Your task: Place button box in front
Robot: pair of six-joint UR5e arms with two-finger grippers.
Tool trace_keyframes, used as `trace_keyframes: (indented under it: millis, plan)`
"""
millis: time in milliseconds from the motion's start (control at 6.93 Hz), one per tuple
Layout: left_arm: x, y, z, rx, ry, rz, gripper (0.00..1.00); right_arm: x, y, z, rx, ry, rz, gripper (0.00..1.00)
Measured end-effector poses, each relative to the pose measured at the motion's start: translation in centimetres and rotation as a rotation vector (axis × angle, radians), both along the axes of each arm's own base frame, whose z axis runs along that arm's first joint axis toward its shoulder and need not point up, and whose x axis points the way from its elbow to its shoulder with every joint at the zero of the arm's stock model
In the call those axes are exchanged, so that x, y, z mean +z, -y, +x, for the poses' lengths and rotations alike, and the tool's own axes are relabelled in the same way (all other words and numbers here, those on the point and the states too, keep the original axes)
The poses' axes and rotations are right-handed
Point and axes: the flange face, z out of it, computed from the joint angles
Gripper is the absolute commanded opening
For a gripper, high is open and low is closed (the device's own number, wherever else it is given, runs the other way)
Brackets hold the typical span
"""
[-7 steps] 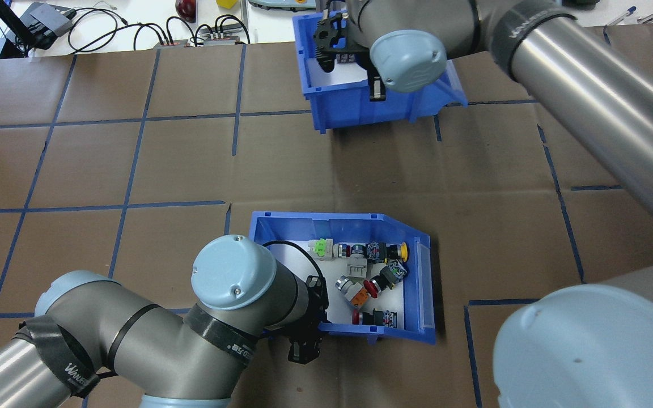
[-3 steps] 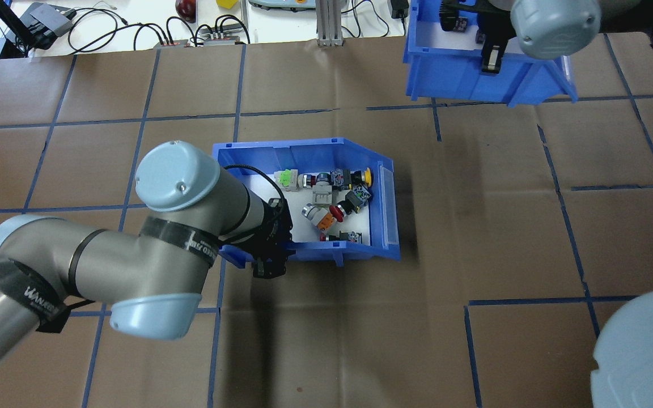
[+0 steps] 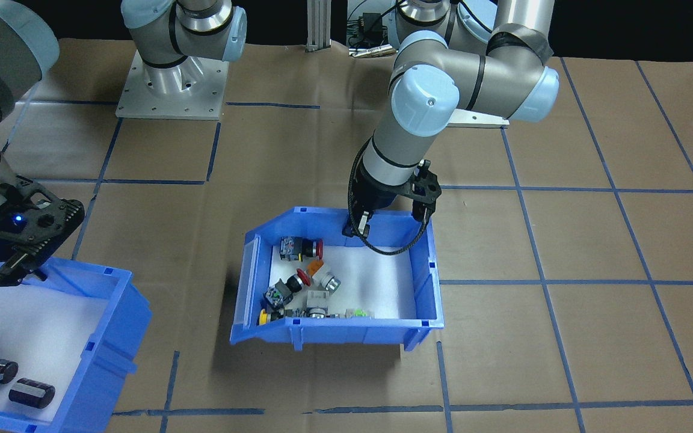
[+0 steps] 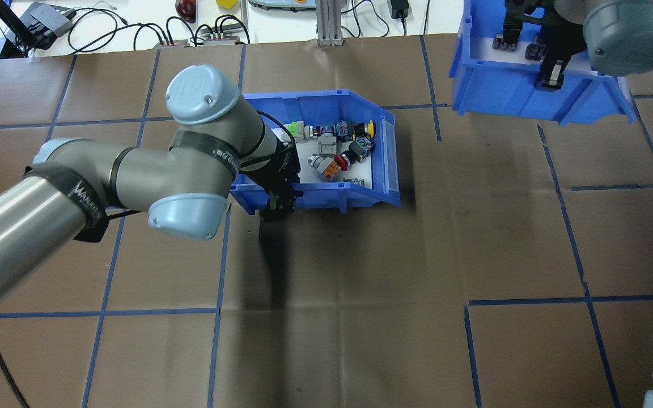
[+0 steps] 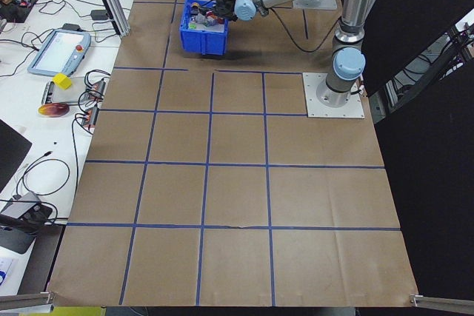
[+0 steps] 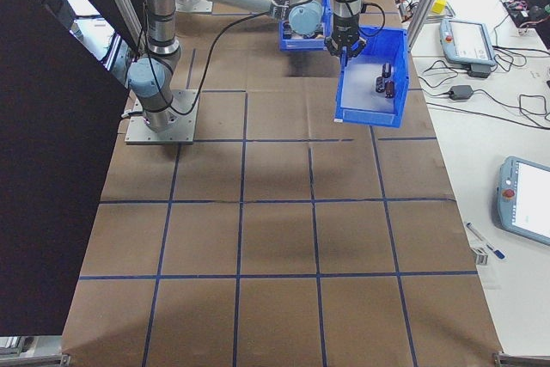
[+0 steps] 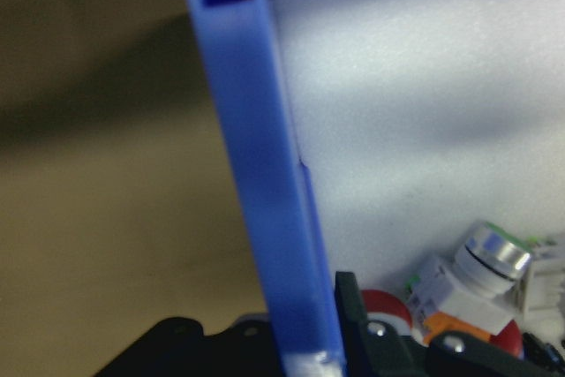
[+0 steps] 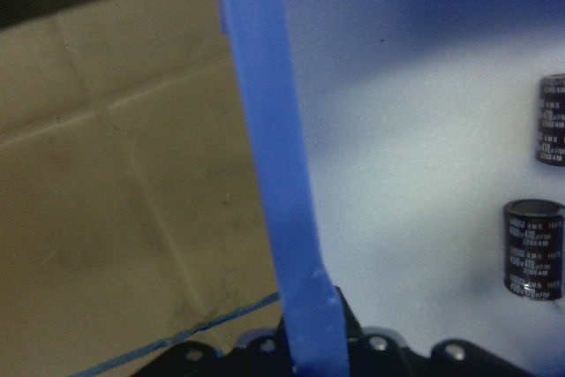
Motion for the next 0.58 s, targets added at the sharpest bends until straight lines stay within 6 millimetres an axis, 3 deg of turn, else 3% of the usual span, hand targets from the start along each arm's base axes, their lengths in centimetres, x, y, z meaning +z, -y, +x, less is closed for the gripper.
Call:
trace_keyframes:
  millis: [288, 577]
  plan:
    - [-1.1, 5.8, -2.0, -0.007, -0.003, -0.015, 0.00, -2.0, -3.5, -1.8, 0.057, 0.009, 0.056, 0.05]
    - [-2.9, 8.0, -2.6, -0.005, 0.010, -0.007, 0.00, -3.8, -7.1, -1.9, 0.118, 0.028, 0.089, 0.05]
